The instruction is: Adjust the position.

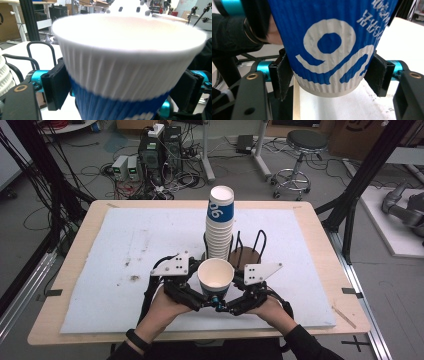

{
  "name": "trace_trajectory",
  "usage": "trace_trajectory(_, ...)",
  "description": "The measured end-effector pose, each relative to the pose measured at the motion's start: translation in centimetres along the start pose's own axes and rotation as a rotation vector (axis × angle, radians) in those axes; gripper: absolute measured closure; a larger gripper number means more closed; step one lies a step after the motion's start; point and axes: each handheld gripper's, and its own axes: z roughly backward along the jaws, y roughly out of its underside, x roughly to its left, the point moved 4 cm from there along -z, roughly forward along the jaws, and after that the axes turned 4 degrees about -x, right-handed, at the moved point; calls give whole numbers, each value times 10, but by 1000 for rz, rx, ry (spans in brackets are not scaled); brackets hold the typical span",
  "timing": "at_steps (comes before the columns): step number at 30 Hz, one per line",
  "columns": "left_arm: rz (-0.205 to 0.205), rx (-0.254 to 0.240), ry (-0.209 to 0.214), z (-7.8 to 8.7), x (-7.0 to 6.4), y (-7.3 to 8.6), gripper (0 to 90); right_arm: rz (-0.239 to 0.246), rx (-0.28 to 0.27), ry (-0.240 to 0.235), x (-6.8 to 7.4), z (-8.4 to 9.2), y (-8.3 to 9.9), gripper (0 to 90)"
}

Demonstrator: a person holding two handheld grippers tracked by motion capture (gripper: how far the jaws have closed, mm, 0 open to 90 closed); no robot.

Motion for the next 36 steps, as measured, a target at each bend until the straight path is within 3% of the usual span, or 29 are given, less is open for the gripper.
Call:
trace_trajectory(21,0,-27,2,4,0,-2,231,1,-4,8,1,-1,0,307)
trace_trajectory(24,-1,-34,-7,6,2,-1,234,-6,-20,8,1,0,-1,215)
trace_trajectory(27,19,-49,0,7,4,1,236,-14,-47,7,3,2,-5,208)
trace_trajectory(31,12,-40,3,7,4,2,237,-24,-80,17,2,4,-9,208)
trace_trajectory(36,3,-25,11,2,2,3,237,-30,-78,11,2,3,-9,208)
